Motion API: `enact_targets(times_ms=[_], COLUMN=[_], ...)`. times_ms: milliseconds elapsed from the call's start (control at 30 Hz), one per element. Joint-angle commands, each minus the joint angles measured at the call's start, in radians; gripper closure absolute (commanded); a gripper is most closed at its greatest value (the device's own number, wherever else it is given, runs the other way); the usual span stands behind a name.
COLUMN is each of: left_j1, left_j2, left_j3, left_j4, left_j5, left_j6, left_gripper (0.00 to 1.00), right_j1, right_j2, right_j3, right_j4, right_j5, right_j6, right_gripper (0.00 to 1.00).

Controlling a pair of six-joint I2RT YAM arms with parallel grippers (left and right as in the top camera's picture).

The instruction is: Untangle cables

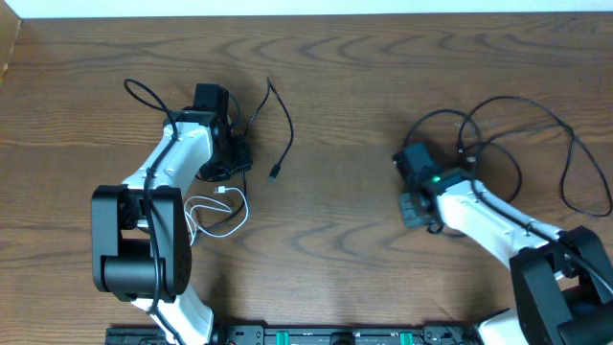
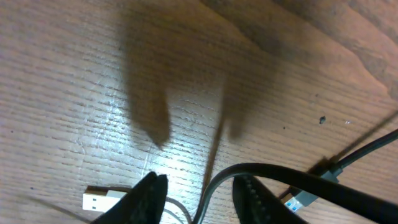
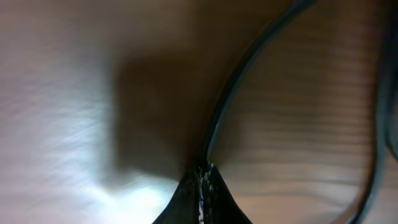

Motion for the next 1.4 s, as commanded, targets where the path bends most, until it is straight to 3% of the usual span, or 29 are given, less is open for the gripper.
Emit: enact_targets(times_ms=[0, 467, 700, 733, 867, 933, 1033, 1133, 1233, 1367], left_j1=[0.008, 0.008, 0.008, 0.008, 0.008, 0.008, 0.008, 0.007, 0.007, 0.007], left_j2=[0.005, 0.005, 0.005, 0.005, 0.005, 0.005, 0.005, 0.005, 0.005, 0.005], left_j3=[-0.006, -0.006, -0.006, -0.006, -0.006, -0.006, -0.006, -0.006, -0.006, -0.006], left_j4=[-0.003, -0.003, 0.004, 0.005, 0.005, 0.005, 0.005, 0.011, 0.02, 0.038], left_j5=[-0.009, -0.009, -0.009, -0.009, -0.009, -0.009, -0.009, -0.009, -0.008, 0.006], left_j6=[0.0, 0.001, 0.001, 0.001, 0.001, 0.001, 0.001, 0.001, 0.0, -0.003], left_gripper=[0.59, 0.58, 0.58, 0.58, 0.58, 0.58, 0.57, 0.53, 0.53, 0.63], right_j1=[-0.1, -0.605, -0.758, -0.77, -0.788, -0.784, -0.772, -0.749, -0.719, -0.665], right_j2=[0.013, 0.021, 0.062, 0.066, 0.064, 0.064, 0.064, 0.064, 0.064, 0.065], right_j3=[-0.011, -0.011, -0.011, -0.011, 0.002, 0.034, 0.108, 0.206, 0.275, 0.28], right_j4=[0.041, 0.286, 0.317, 0.326, 0.344, 0.307, 0.208, 0.095, 0.034, 0.07], right_j5=[0.101, 0.1, 0.089, 0.081, -0.027, -0.066, -0.065, -0.126, -0.328, -0.587], right_j6=[0.016, -0.007, -0.006, -0.005, -0.006, -0.007, -0.006, -0.006, -0.006, -0.059], right_gripper=[0.99, 0.99, 0.98, 0.95, 0.35, 0.18, 0.03, 0.01, 0.01, 0.01])
